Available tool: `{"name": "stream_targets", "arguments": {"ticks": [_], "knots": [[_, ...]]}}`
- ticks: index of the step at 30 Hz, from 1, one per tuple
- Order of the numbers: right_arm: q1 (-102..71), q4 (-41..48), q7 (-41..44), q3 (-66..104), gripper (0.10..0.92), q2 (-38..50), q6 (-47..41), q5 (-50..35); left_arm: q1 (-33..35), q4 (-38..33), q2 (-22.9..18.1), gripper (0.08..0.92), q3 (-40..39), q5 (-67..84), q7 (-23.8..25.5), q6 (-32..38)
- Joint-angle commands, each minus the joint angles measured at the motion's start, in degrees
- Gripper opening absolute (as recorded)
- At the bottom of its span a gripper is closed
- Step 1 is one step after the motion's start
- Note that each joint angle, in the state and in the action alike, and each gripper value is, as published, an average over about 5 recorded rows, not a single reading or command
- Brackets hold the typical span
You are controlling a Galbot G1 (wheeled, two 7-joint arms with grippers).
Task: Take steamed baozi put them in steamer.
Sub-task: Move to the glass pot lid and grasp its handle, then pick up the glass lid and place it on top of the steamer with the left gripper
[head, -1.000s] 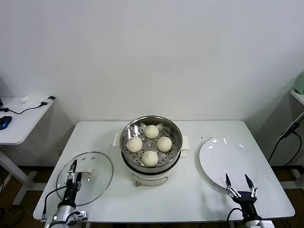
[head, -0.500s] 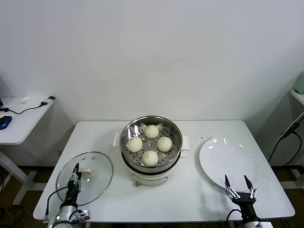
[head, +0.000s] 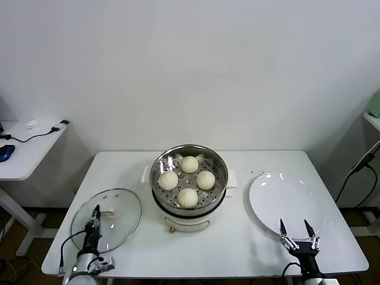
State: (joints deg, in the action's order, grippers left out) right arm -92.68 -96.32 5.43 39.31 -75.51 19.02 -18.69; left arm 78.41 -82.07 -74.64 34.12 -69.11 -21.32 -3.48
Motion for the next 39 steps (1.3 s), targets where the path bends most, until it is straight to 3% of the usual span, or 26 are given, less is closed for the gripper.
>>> {"name": "stream_targets", "arguments": {"ticks": [1,8,13,17,21,28,39], "knots": [[0.07,0.21,0.04,0.05,0.823,0.02,0.15,0.11,0.26,-5.08,0.15,0.138,3.37,4.51,2.36,6.47],[0.22,0.0,-0.28,0.63,0.823,0.33,0.06,0.35,5.53,-20.9,8.51,0.138,6.57,13.66,12.41,3.22],[0.3,-0.38,-1.12,0.65,0.823,0.2,-0.22,1.58,6.31,-30.83,14.29,0.138,7.7,20.87,20.1,-6.93],[0.46,-0.95,-2.93,0.89,0.823,-0.28,-1.36,3.97,4.13,-38.95,15.76,0.138,6.51,20.31,24.32,-14.98],[0.67,-1.09,-4.27,1.24,0.823,-0.68,-1.98,6.23,1.02,-44.59,15.28,0.138,0.74,15.69,27.48,-21.27],[0.66,-0.95,-5.01,1.23,0.823,-1.05,-1.88,7.1,-6.62,-44.64,12.33,0.138,-17.11,2.72,30.76,-31.05],[0.78,0.01,-5.35,1.01,0.823,-1.48,-0.82,7.03,-11.99,-41.33,1.13,0.138,-32.67,-17.62,39.19,-37.09]]}}
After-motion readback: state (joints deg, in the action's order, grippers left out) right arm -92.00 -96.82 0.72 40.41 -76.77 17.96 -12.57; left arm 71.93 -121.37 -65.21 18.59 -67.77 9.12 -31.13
